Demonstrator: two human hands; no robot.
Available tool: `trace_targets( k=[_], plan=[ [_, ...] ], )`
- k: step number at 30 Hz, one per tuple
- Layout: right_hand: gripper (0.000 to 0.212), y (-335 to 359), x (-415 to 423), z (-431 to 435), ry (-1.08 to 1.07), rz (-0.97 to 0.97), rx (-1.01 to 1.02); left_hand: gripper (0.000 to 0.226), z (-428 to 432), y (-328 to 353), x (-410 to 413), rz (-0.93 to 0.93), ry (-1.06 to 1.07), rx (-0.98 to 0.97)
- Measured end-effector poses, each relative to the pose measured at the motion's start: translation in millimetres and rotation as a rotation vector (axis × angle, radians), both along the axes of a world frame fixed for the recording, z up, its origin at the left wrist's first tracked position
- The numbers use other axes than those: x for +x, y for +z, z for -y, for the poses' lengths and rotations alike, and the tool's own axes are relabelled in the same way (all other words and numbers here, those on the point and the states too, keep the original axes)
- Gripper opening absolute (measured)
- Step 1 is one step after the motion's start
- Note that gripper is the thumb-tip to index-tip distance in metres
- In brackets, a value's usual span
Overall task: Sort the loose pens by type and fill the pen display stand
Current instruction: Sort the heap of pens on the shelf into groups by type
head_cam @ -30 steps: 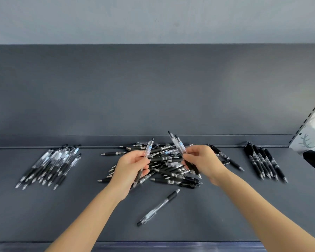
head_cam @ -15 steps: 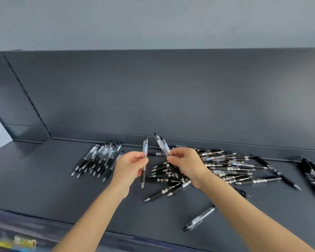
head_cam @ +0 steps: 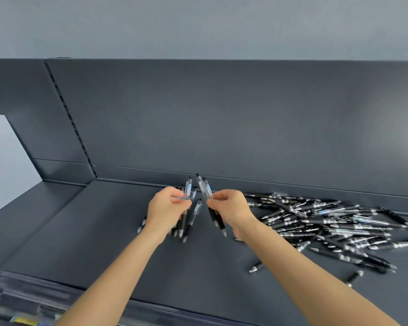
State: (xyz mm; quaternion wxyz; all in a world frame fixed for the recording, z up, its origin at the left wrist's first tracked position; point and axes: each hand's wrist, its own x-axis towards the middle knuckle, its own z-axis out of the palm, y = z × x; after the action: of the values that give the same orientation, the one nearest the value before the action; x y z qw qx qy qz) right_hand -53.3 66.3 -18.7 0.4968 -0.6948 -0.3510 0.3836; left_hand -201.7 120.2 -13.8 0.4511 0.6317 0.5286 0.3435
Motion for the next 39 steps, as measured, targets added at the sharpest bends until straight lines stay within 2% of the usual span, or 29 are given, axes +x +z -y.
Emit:
trace_targets(
  k=[4, 6, 8, 10, 12, 15, 17, 21, 22, 24, 26, 28, 33, 39],
  plan=[
    [0.008, -2.7, -22.7, -21.3, -0.02, 0.006, -0.063, 0.014, -26.5, -2.8, -27.2, -0.145, 0.021, 0.097],
    [0.03, -7.9, -33.6, -33.6, -0.035, 0.018, -0.087, 0.013, -38.9, -3.1, -36.8, -0.193, 0.022, 0.124],
    [0.035, -11.6, -44.2, -44.2, -0.046, 0.043, -0.106, 0.013, -50.6, -4.6, -42.8, -0.243, 0.016, 0.13],
    [0.027, -12.1, -53.2, -52.0, -0.061, 0.044, -0.134, 0.014, -60.1, -7.7, -45.4, -0.291, 0.0, 0.121],
    [0.007, -9.7, -60.7, -57.3, -0.076, 0.072, -0.169, 0.017, -67.4, -11.8, -45.4, -0.323, -0.016, 0.126],
    [0.032, -11.2, -67.2, -66.6, -0.085, 0.097, -0.179, 0.02, -75.0, -18.6, -44.7, -0.354, -0.041, 0.139],
    [0.041, -13.5, -69.4, -71.2, -0.079, 0.125, -0.189, 0.02, -78.3, -21.5, -45.0, -0.361, -0.057, 0.133],
    [0.019, -13.9, -71.2, -69.6, -0.044, 0.058, -0.145, 0.018, -81.8, -26.5, -47.9, -0.383, -0.08, 0.159],
    [0.019, -15.0, -70.4, -68.3, -0.035, 0.09, -0.126, 0.019, -81.4, -27.8, -49.2, -0.386, -0.091, 0.176],
    [0.023, -16.3, -67.3, -63.6, -0.005, 0.278, -0.1, 0.025, -79.5, -30.1, -51.8, -0.373, -0.133, 0.202],
    [0.018, -20.2, -63.7, -57.7, 0.05, 0.493, -0.143, 0.035, -75.6, -31.6, -55.6, -0.384, -0.197, 0.198],
    [0.024, -27.5, -59.7, -53.2, 0.103, 0.633, -0.195, 0.042, -72.4, -34.0, -58.8, -0.423, -0.265, 0.18],
    [0.038, -32.8, -60.3, -46.8, 0.199, 0.64, -0.21, 0.044, -68.2, -38.8, -57.5, -0.451, -0.316, 0.208],
    [0.051, -28.9, -56.8, -40.0, 0.216, 0.628, -0.176, 0.048, -66.8, -40.8, -57.0, -0.466, -0.307, 0.217]
  ],
)
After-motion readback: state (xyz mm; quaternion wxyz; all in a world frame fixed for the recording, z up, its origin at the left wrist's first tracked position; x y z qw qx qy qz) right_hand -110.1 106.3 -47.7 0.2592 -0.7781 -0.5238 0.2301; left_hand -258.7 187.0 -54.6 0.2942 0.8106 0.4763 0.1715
